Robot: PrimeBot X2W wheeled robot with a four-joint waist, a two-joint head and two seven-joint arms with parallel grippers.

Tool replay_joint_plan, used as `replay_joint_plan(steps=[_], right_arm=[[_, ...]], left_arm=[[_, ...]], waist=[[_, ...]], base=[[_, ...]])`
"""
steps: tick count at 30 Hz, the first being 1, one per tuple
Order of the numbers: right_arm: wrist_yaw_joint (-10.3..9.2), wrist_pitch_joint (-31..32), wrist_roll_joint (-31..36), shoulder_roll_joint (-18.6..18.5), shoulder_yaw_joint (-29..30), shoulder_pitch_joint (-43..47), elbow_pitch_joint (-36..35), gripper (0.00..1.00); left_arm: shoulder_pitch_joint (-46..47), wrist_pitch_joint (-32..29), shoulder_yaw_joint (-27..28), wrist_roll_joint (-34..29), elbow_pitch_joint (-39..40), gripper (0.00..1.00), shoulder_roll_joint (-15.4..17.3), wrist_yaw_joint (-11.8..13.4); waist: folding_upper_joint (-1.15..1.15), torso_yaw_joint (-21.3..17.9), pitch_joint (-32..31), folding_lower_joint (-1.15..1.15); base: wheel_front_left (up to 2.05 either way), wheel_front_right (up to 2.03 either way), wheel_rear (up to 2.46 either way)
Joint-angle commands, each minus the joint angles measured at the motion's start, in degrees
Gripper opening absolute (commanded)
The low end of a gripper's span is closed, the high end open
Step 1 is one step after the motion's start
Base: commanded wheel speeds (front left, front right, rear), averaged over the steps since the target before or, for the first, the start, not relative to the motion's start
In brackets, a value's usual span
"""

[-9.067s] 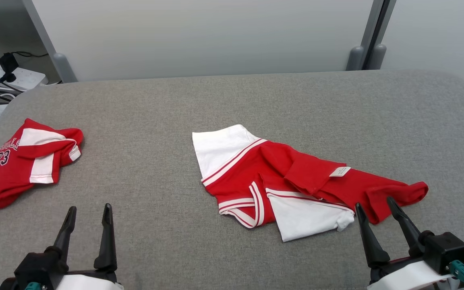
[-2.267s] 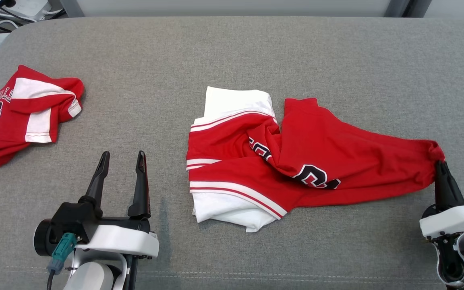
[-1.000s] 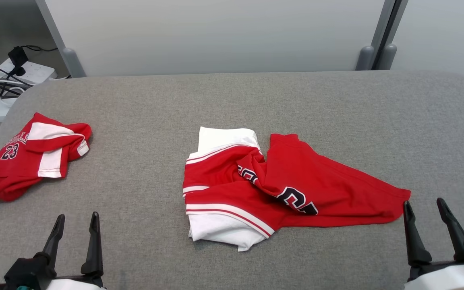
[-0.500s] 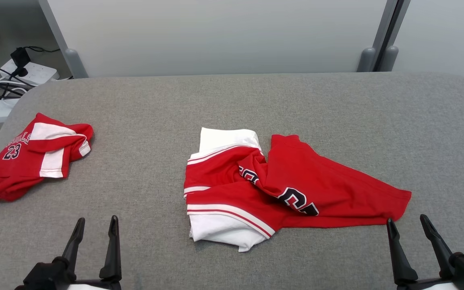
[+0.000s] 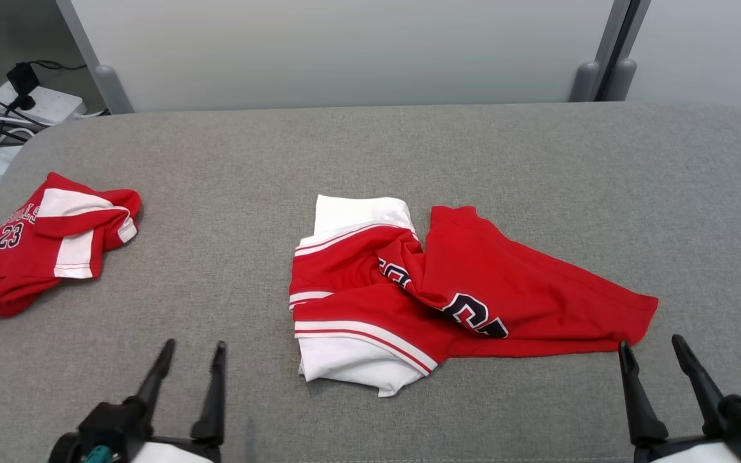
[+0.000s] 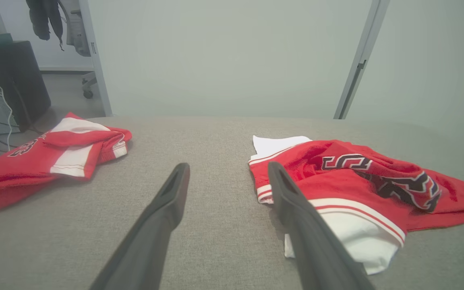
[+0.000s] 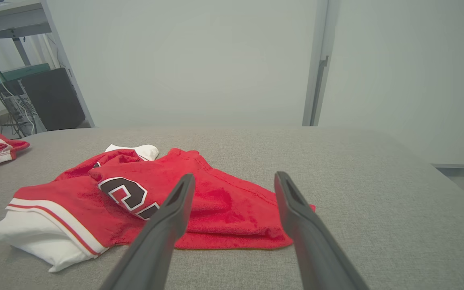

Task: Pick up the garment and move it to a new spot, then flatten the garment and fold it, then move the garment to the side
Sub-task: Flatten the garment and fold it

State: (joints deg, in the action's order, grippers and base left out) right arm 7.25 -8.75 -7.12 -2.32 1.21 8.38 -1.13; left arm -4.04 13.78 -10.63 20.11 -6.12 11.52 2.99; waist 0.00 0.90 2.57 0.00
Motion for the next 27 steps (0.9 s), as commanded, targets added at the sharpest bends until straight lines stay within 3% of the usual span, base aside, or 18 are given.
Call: replay_joint_plan(steps=[1,6,10,27], right_arm=[[0.24,0.28,-0.10,-1.11,-1.31,-2.57,-1.49,1.00],[0.24,0.99,-1.35,-4.41,-0.21,-7.22,4.38,1.00],[0.24,0.70,-2.37,-7.35,-1.19,-11.11,11.08,1.00],[0.24,-2.39,-7.54,-12.74,-6.15,-29.35,37.54,1.00]], left_arm=[[3.25,-0.10,1.54,-0.15,1.13,1.00,0.20,-0.35],[5.45,-6.34,-3.55,1.89,-0.78,1.00,-0.57,-5.23],[6.51,-9.44,-6.57,3.22,-3.21,1.00,-1.38,-7.37],[15.11,-7.86,-12.06,4.57,-13.87,1.00,-1.72,-9.97]], waist=[[0.00,-0.13,0.27,0.00],[0.00,-0.83,2.60,0.00],[0.00,-1.14,4.51,0.00],[0.00,-1.39,11.20,0.00]], base=[[0.00,0.00,0.00],[0.00,0.00,0.00],[0.00,0.00,0.00],[0.00,0.00,0.00]])
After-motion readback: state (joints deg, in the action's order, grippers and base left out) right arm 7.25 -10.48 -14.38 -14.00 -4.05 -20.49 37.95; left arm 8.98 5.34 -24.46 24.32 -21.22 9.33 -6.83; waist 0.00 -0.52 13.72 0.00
